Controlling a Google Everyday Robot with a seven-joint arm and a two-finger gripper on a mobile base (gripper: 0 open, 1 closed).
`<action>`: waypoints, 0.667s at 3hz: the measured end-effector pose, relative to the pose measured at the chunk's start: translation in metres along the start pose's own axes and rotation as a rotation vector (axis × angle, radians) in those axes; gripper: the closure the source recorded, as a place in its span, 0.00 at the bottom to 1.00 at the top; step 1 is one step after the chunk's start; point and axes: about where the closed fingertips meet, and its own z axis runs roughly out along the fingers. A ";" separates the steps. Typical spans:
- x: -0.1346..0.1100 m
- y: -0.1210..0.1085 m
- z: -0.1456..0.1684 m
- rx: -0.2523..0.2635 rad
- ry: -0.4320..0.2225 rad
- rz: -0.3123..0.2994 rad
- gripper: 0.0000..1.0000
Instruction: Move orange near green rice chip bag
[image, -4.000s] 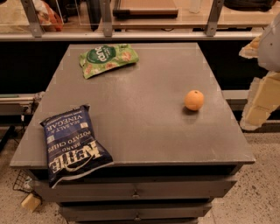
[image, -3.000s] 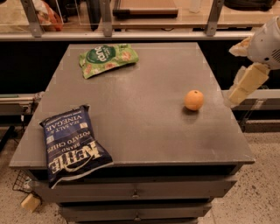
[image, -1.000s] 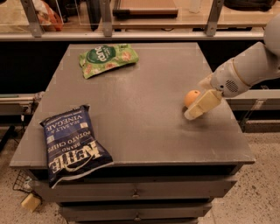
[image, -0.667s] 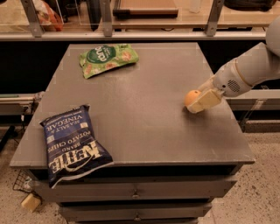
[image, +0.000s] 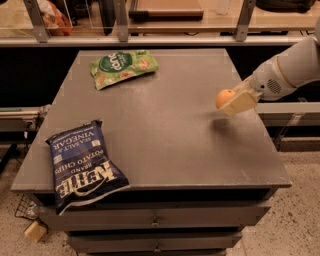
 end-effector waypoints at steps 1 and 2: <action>-0.026 -0.005 -0.029 -0.019 -0.092 -0.003 1.00; -0.035 -0.006 -0.034 -0.017 -0.112 -0.012 1.00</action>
Offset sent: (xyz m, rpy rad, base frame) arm 0.0061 -0.0012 0.0366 0.0813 -0.0334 0.0120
